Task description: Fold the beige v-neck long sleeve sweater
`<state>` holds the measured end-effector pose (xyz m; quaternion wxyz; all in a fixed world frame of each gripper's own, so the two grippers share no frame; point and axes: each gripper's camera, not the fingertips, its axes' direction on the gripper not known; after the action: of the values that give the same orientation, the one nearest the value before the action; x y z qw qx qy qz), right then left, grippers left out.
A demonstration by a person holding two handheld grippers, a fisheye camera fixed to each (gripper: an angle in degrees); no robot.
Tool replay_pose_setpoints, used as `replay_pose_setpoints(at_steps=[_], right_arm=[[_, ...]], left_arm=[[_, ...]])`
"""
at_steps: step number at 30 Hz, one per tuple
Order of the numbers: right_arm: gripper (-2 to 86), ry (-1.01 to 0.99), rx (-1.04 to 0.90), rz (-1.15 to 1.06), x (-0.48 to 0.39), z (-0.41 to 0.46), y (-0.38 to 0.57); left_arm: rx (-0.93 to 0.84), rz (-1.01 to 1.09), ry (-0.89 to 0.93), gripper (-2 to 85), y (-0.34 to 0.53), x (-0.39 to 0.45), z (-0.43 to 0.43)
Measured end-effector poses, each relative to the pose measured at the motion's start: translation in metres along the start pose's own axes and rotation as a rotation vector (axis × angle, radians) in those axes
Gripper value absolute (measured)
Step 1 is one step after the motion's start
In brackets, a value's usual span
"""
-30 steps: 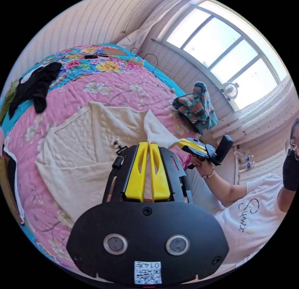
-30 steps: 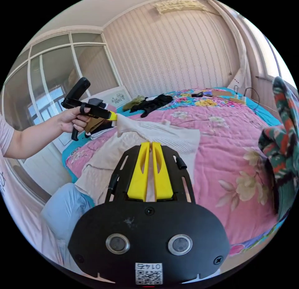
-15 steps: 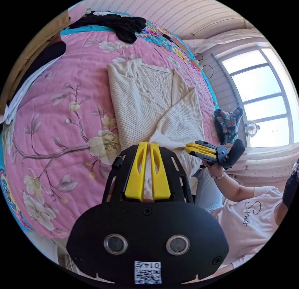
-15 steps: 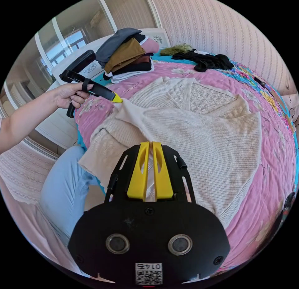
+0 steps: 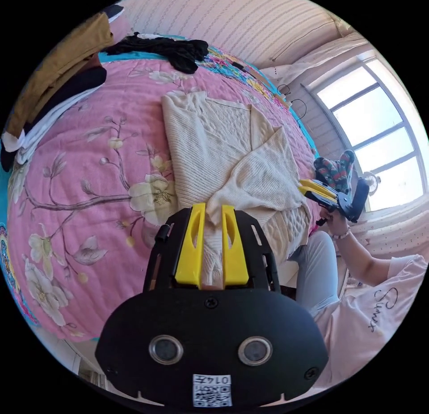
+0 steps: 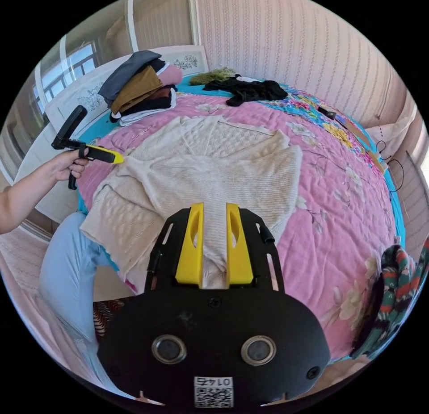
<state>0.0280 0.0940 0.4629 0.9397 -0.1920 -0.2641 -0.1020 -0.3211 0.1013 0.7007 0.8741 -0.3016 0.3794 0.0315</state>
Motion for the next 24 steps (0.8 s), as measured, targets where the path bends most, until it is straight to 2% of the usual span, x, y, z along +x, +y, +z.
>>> replay_pose_setpoints(at_steps=[6,9,10,11,15,18,20,22,24], right_arm=[[8.2,-0.004,-0.095,0.030,-0.007,0.026,-0.002],[7.9,-0.002,-0.001,0.054,-0.012,0.020,-0.004],[7.6,0.004,0.033,0.059,-0.014,0.017,-0.007],[7.4,0.008,0.042,0.062,-0.015,0.017,-0.008],[7.3,-0.022,-0.022,0.092,-0.019,0.034,-0.020],[7.6,0.001,-0.030,0.107,-0.025,0.033,-0.030],[7.9,0.033,0.006,0.061,-0.038,0.024,-0.039],[7.2,-0.022,0.109,-0.062,-0.068,0.013,-0.051],[6.5,-0.101,0.128,-0.188,-0.097,0.016,-0.063]], left_arm=[[0.016,-0.032,0.116,0.6,0.006,-0.025,-0.044],[0.046,0.017,0.349,-0.1,0.006,-0.025,-0.080],[0.053,0.027,0.367,-0.2,0.004,-0.025,-0.093],[0.058,0.028,0.350,-0.2,0.003,-0.026,-0.098],[-0.008,-0.118,0.087,0.9,-0.010,-0.062,-0.094],[0.005,-0.189,0.157,3.0,-0.006,-0.080,-0.094],[0.046,-0.145,0.148,3.7,-0.001,-0.074,-0.109],[0.055,-0.112,0.092,4.1,0.005,-0.068,-0.125],[0.050,-0.105,0.058,4.2,0.008,-0.068,-0.133]])
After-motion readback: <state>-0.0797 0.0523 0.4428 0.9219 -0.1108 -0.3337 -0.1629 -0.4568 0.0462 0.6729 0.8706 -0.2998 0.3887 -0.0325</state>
